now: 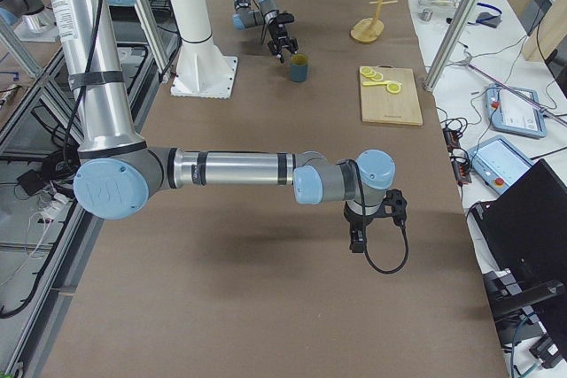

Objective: Hang cup on storage rack
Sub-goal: 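Reach the left gripper to the mug handle and grasp it, then lift the mug by its handle with the left gripper toward the wooden stand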

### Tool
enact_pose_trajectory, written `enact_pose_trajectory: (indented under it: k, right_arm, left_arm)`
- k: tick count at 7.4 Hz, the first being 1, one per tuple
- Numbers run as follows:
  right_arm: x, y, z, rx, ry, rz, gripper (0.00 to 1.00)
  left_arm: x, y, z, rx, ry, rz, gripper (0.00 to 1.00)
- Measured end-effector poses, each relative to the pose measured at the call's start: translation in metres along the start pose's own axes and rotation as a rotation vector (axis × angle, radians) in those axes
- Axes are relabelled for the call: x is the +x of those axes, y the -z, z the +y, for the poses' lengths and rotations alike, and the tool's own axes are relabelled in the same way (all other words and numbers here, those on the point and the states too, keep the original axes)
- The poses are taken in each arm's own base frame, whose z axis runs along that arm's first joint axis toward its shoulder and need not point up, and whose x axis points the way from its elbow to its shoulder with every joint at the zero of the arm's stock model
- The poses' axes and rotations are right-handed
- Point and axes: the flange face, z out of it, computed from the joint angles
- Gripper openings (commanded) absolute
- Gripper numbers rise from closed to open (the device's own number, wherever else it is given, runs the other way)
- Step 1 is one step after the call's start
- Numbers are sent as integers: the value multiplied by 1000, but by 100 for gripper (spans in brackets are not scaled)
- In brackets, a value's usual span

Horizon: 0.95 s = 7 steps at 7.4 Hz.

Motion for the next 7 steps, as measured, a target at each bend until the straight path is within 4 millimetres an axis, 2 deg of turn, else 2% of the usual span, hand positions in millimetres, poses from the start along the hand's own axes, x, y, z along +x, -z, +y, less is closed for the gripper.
enact_pose_trajectory:
  k: [1,2,5,7]
  right_arm:
    - [0,1,-1,2,0,4,100]
    - [0,1,-1,4,1,10,100]
    - [0,3,-2,7,2,18,100]
    - [-1,3,-2,8,-1,17,100]
  left_arm:
    - [0,-1,1,2,0,2,7]
    - [0,-1,1,3,0,2,0]
    - [3,2,-8,23,15,11,0]
    - [3,9,-32,112,61,-34,0]
